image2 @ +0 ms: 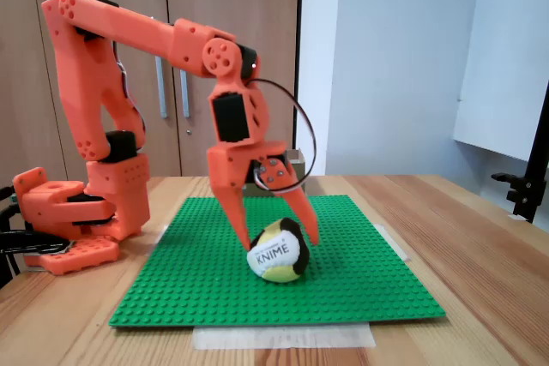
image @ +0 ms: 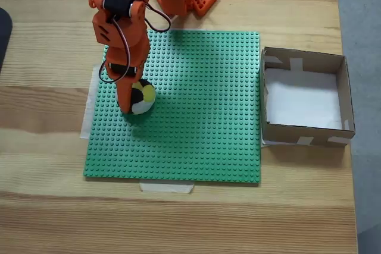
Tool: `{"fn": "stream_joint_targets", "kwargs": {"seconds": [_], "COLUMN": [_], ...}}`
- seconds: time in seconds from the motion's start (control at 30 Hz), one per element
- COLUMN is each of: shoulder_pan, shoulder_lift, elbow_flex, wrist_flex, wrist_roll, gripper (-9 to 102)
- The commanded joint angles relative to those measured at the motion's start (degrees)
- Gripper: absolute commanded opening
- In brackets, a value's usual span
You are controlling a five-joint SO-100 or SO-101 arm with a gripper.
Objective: Pick the ball and put it in the box.
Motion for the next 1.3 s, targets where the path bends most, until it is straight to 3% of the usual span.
{"fn": "stream_joint_targets", "kwargs": {"seconds": [0.0, 1.2, 1.27], "shoulder_pan": [-0.2, -0.1, -0.1], "shoulder_lift": [0.3, 0.4, 0.4], "elbow_flex": [-0.2, 2.8, 2.8], "wrist_flex": [-1.0, -6.7, -6.8], "wrist_roll": [-0.4, -0.9, -1.3], "gripper": [39, 28, 23]}}
